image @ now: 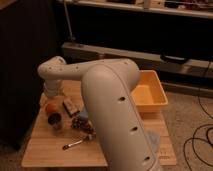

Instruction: Place apple in plastic cup

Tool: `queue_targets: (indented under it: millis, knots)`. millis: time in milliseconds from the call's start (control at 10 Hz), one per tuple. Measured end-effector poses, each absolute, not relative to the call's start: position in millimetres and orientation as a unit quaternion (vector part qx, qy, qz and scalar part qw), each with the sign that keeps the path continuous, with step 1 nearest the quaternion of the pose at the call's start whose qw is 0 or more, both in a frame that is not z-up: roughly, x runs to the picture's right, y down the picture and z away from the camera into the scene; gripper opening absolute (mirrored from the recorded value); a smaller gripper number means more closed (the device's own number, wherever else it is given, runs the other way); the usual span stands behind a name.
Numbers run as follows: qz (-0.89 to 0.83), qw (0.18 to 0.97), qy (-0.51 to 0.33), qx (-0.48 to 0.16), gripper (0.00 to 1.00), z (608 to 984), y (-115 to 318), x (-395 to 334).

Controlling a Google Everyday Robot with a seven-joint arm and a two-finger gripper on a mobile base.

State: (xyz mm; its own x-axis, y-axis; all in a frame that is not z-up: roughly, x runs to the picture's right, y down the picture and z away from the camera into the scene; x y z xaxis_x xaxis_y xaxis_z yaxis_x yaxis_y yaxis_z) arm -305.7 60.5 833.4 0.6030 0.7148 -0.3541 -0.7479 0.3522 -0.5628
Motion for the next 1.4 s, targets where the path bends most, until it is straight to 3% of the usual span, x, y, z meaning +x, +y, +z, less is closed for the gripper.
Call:
queue_targets:
  millis: [1100,1200,1400]
  knots:
    - [0.382,0.833,0.014,-0.401,0.80,878.7,100.4,-344.5]
    - [0.377,0.834,0.015,-0.403,0.75,881.5,102.2,-347.1]
    - [0.368,0.837,0.017,-0.406,0.55,884.3,105.9,-353.1]
